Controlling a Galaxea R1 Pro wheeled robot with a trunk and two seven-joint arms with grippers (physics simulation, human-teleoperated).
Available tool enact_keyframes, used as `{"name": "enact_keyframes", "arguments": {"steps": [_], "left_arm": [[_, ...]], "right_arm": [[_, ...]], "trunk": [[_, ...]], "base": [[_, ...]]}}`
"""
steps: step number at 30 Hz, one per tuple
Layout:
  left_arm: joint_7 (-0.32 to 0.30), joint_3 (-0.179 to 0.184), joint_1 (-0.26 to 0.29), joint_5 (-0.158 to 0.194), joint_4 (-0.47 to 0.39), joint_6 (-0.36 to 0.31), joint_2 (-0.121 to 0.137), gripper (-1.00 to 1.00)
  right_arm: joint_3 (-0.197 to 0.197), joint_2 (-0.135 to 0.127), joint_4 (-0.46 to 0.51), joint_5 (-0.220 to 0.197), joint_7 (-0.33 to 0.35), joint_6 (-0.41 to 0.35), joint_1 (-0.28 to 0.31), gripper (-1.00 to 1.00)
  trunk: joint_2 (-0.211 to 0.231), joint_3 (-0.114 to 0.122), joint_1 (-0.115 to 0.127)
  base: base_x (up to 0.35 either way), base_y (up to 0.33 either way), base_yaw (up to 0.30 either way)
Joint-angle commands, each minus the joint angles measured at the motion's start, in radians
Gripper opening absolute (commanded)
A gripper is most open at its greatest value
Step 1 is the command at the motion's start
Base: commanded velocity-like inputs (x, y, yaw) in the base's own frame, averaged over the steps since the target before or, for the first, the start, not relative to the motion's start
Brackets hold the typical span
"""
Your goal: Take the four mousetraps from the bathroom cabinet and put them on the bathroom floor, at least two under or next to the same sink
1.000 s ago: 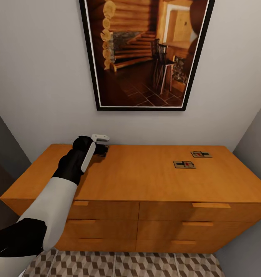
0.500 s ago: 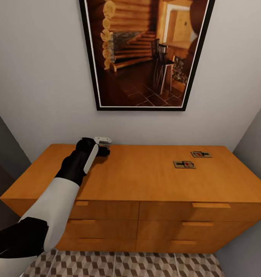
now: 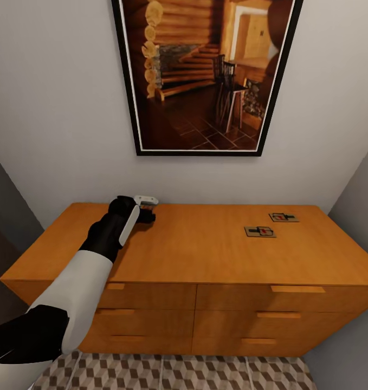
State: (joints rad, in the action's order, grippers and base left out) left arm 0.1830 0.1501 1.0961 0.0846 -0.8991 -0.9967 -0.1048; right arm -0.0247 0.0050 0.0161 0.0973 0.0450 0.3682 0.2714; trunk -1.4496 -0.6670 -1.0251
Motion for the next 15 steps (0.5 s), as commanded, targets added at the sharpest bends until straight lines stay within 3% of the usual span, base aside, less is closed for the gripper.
{"name": "enact_keyframes", "arguments": {"steps": [1, 15], "left_arm": [[0.009, 0.002, 0.001, 0.009, 0.001, -0.003, 0.000, 1.00], [0.009, 0.002, 0.001, 0.009, 0.012, -0.003, 0.000, 1.00]], "right_arm": [[-0.001, 0.000, -0.001, 0.004, -0.004, 0.003, 0.000, -1.00], [-0.001, 0.000, -0.001, 0.005, -0.003, 0.003, 0.001, -1.00]], "trunk": [[0.000, -0.001, 0.000], [0.000, -0.001, 0.000]], "base": [[0.000, 0.000, 0.000], [0.000, 0.000, 0.000]]}}
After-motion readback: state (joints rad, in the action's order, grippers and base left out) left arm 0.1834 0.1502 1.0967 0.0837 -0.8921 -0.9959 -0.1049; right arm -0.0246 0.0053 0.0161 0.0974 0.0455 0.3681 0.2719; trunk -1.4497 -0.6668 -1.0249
